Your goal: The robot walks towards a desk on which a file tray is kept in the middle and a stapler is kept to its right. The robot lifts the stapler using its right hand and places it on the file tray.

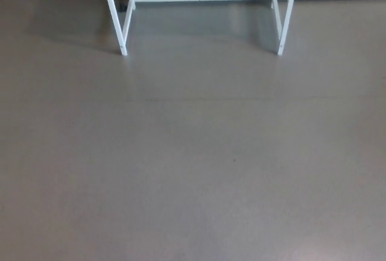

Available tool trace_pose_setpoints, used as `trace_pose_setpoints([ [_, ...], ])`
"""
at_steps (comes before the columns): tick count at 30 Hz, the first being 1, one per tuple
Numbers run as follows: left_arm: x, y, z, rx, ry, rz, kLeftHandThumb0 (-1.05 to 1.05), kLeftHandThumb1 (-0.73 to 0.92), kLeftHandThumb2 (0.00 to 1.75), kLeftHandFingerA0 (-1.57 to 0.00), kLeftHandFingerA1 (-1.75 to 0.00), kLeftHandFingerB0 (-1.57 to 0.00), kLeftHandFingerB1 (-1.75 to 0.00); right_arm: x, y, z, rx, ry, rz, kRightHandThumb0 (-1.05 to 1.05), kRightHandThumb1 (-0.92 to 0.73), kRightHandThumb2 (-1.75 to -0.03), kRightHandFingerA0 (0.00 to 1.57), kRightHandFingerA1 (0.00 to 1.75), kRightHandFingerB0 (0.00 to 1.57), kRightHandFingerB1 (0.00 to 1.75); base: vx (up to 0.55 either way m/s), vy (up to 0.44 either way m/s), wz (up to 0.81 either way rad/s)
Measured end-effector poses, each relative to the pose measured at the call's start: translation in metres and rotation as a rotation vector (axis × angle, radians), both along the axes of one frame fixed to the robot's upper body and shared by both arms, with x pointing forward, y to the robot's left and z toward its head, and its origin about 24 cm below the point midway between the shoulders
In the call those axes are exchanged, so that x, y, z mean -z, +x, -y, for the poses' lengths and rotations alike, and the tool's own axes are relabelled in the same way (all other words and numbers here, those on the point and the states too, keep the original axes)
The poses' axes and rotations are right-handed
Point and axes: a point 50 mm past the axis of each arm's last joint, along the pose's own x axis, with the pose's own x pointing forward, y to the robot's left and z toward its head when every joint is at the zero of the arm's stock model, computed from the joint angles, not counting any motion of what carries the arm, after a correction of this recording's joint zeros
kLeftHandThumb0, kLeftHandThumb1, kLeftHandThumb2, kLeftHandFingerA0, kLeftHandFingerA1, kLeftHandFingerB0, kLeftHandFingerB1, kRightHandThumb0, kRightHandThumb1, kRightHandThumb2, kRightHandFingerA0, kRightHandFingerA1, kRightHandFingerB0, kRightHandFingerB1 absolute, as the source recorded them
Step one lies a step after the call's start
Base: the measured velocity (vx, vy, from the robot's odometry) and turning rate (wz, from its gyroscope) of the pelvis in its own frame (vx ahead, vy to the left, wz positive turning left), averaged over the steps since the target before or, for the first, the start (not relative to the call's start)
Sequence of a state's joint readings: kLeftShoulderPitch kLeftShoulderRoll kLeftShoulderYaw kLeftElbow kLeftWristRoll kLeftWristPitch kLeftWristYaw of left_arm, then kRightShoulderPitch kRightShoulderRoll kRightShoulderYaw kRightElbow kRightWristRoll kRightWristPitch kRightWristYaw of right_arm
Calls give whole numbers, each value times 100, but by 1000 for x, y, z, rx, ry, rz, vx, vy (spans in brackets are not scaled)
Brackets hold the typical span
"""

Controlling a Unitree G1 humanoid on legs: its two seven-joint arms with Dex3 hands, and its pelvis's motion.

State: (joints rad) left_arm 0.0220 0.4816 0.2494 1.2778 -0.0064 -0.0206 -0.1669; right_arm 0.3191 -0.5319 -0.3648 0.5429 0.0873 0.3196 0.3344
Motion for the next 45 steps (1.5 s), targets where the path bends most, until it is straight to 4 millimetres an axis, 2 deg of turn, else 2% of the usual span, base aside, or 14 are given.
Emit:
trace_pose_setpoints([
  [1, 0, 0, 0, 2, 0, 1, -56, 70, 64, -39, -48, -11, -20, -1, 1, 1, 0, -3, 0, -61, -50, -91, 6, 51, 0, 34, 193, -189, -1],
  [3, 0, 2, 0, 4, 1, 6, -60, 57, 85, -35, -57, -6, -31, -4, 3, 2, -8, -13, 4, -60, -70, -64, 13, 43, 9, 20, 143, -149, -2],
  [4, 0, 2, 0, 3, 1, 8, -62, 58, 87, -37, -57, -5, -32, -5, 4, 2, -12, -16, 7, -62, -50, -90, 0, 47, 1, 30, 190, -91, 0],
  [11, 0, 0, 0, -9, 9, 6, -57, 71, 63, -39, -43, -12, -21, -8, 2, 3, -10, -16, 7, -61, -49, -91, 0, 48, 3, 31, 207, 37, -8],
  [12, 1, -1, 0, -12, 9, 3, -64, 58, 87, -37, -57, -8, -33, -8, 2, 3, -7, -15, 6, -62, -71, -61, 9, 40, 6, 25, 330, 187, -19],
  [17, -1, 3, -1, -19, 17, 19, -56, 71, 63, -36, -46, -12, -22, -6, 4, 1, 1, 1, 30, -59, -48, -90, 0, 48, 2, 32, 441, 221, -28],
  [18, -1, 3, -1, -20, 19, 21, -61, 57, 87, -32, -55, -6, -35, -6, 5, 1, 2, 5, 29, -58, -68, -60, 13, 41, 7, 26, 356, 123, 5],
  [19, -2, 4, -2, -19, 21, 23, -62, 59, 88, -33, -55, -6, -34, -6, 5, 0, 3, 6, 31, -59, -47, -88, 0, 48, 0, 32, 303, 96, 3],
  [25, -2, 1, -2, -6, 29, 10, -57, 72, 61, -42, -49, -13, -24, -1, -1, 1, 18, 15, 5, -63, -71, -61, 15, 44, 5, 26, 305, 15, 11],
  [27, -2, 0, -2, -8, 30, 8, -55, 72, 61, -40, -46, -13, -25, 0, -2, 1, 15, 15, 0, -62, -49, -90, 0, 48, 1, 31, 369, -123, 12],
  [32, -1, 5, 0, -4, 24, 29, -64, 58, 88, -37, -58, -6, -36, -1, -1, 2, -2, 3, -10, -59, -71, -61, 13, 40, 7, 26, 419, -265, 23],
  [33, -1, 5, 0, -3, 25, 28, -64, 58, 88, -39, -59, -6, -36, -2, -1, 2, -5, -2, -9, -64, -56, -86, 9, 49, 5, 31, 381, -69, 3],
  [42, 0, -1, 0, -4, 26, 9, -56, 72, 62, -40, -46, -13, -26, -5, 2, 3, -4, -7, 13, -55, -49, -90, 6, 51, 0, 35, 368, 55, -11],
  [45, 1, 1, 1, -5, 24, 15, -55, 72, 62, -39, -45, -13, -25, -2, -2, 3, 17, 5, 6, -57, -68, -60, 12, 44, 7, 25, 559, 241, -35],
])
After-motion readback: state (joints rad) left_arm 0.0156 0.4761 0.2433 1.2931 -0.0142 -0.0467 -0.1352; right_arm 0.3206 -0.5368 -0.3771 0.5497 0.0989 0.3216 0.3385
